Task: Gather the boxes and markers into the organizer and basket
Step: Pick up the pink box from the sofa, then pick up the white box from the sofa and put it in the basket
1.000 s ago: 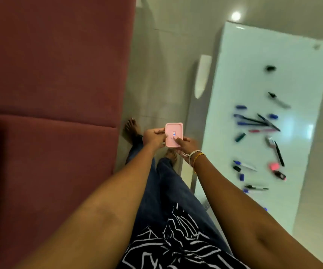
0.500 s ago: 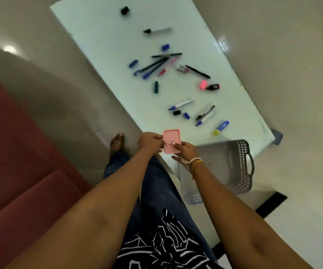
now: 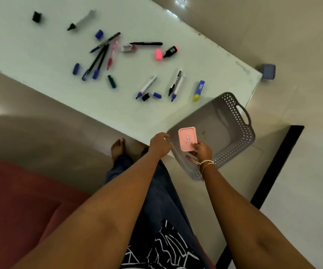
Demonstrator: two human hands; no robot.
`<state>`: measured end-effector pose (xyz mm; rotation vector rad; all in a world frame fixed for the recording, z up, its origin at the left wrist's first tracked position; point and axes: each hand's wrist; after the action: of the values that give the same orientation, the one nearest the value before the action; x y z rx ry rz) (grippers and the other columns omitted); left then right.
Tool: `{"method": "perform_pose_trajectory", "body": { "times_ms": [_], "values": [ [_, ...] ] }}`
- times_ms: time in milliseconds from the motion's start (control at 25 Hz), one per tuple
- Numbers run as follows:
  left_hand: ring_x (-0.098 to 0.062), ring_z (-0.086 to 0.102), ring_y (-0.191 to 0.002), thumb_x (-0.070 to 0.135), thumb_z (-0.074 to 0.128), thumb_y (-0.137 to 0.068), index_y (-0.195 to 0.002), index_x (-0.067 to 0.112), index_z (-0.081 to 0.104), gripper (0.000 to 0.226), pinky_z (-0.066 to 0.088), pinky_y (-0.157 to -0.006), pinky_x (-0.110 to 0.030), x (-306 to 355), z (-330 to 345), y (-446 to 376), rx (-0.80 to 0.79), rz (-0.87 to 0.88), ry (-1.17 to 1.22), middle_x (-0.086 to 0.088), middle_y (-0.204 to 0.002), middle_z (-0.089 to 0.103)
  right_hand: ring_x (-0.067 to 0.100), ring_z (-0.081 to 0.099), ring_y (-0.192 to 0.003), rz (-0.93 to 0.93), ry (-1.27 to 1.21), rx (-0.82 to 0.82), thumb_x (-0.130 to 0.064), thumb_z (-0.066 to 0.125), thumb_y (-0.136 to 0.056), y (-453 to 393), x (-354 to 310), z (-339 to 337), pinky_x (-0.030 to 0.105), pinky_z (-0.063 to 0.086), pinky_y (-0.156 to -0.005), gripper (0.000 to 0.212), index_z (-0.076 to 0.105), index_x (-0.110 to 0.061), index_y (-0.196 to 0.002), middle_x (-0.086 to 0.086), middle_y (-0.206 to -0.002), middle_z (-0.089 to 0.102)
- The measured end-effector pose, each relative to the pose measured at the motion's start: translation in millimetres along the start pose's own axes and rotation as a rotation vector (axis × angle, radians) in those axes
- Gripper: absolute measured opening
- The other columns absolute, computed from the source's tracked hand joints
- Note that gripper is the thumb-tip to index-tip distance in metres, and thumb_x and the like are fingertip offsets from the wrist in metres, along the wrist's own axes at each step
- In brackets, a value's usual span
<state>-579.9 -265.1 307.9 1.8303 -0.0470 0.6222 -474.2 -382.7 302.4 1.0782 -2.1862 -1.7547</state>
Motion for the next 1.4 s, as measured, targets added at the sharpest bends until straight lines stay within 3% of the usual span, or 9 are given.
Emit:
{"method": "perform_pose_trajectory", "body": {
  "times_ms": [160, 360, 480, 600, 680, 840, 1000, 1120, 1400],
  "values": [
    [-0.022, 0.056, -0.120, 0.013, 0.057, -0.088, -0.125, 0.010, 0.055, 0.038, 0.041, -0.102, -0.030, -9, 4, -21, 0.030, 0.030, -0.055, -0.007, -0.129, 0.060, 0.041, 0.065, -0.099, -0.072, 0.218, 0.027, 0.003, 0.045, -0.084, -39, 15, 8, 0.054, 0.055, -0.084, 0.034, 0.067, -0.008, -0.107, 0.020, -0.108, 0.068],
    [-0.020, 0.059, -0.117, 0.007, 0.058, -0.084, -0.125, 0.010, 0.056, 0.042, 0.044, -0.104, -0.034, -19, 7, -37, 0.018, 0.060, -0.073, -0.007, -0.127, 0.063, 0.036, 0.064, -0.105, -0.143, 0.493, -0.017, 0.011, 0.039, -0.081, -67, 10, 21, 0.043, 0.053, -0.092, 0.044, 0.067, 0.002, -0.114, 0.024, -0.114, 0.067],
    [-0.020, 0.052, -0.127, 0.009, 0.057, -0.087, -0.135, 0.012, 0.047, 0.050, 0.040, -0.108, -0.033, -16, 5, -25, -0.009, 0.073, -0.144, -0.008, -0.137, 0.056, 0.038, 0.055, -0.119, -0.156, 0.774, -0.015, 0.000, 0.051, -0.085, -49, 7, 21, 0.042, 0.047, -0.101, 0.043, 0.055, -0.002, -0.128, 0.024, -0.131, 0.056],
    [-0.024, 0.044, -0.133, 0.009, 0.053, -0.089, -0.143, 0.013, 0.037, 0.056, 0.035, -0.109, -0.032, -11, -1, 0, -0.053, 0.068, -0.205, -0.010, -0.144, 0.047, 0.040, 0.047, -0.124, -0.185, 1.084, 0.042, -0.022, 0.064, -0.085, -15, 6, 21, 0.044, 0.045, -0.102, 0.060, 0.038, -0.006, -0.136, 0.023, -0.138, 0.039],
    [-0.025, 0.044, -0.132, 0.009, 0.052, -0.090, -0.144, 0.013, 0.036, 0.056, 0.036, -0.107, -0.031, -11, -11, 21, -0.076, 0.078, -0.218, -0.012, -0.143, 0.047, 0.038, 0.046, -0.123, -0.270, 1.111, 0.127, -0.024, 0.064, -0.084, 15, 3, 29, 0.044, 0.045, -0.099, 0.056, 0.039, -0.007, -0.132, 0.021, -0.136, 0.040],
    [-0.025, 0.045, -0.131, 0.013, 0.053, -0.090, -0.143, 0.012, 0.035, 0.056, 0.038, -0.109, -0.033, -30, -57, 48, -0.081, 0.051, -0.187, -0.014, -0.145, 0.044, 0.035, 0.050, -0.117, -0.608, 1.035, 0.211, -0.006, 0.058, -0.079, 69, 5, 71, 0.042, 0.049, -0.093, 0.049, 0.047, -0.005, -0.127, 0.018, -0.129, 0.048],
    [-0.024, 0.049, -0.118, 0.014, 0.048, -0.093, -0.141, 0.005, 0.035, 0.051, 0.039, -0.102, -0.032, -74, -136, 63, 0.062, 0.028, -0.178, -0.017, -0.142, 0.045, 0.035, 0.048, -0.119, -0.784, 1.272, -0.020, -0.004, 0.053, -0.080, 108, 7, 143, 0.044, 0.047, -0.095, 0.050, 0.046, -0.006, -0.130, 0.016, -0.130, 0.047],
    [-0.030, 0.044, -0.130, 0.018, 0.048, -0.093, -0.143, 0.005, 0.034, 0.054, 0.037, -0.105, -0.035, -134, -204, 82, 0.225, -0.041, -0.031, -0.018, -0.145, 0.043, 0.033, 0.048, -0.121, -0.886, 1.494, -0.185, -0.006, 0.055, -0.081, 139, 17, 222, 0.044, 0.048, -0.094, 0.050, 0.045, -0.007, -0.130, 0.015, -0.130, 0.048],
    [-0.031, 0.042, -0.133, 0.025, 0.054, -0.090, -0.146, 0.013, 0.030, 0.062, 0.039, -0.106, -0.042, -279, -314, 139, 0.514, -0.193, 0.147, -0.013, -0.148, 0.038, 0.035, 0.052, -0.117, -1.280, 2.003, -0.539, -0.012, 0.065, -0.076, 222, 103, 421, 0.043, 0.049, -0.095, 0.062, 0.041, -0.007, -0.133, 0.016, -0.131, 0.049]
  ]
}}
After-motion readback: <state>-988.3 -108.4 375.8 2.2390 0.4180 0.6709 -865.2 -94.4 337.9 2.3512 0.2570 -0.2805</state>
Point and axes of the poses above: each hand's wrist, its own y-axis away from the middle knuckle, its own z-axis out of the palm, x = y × z
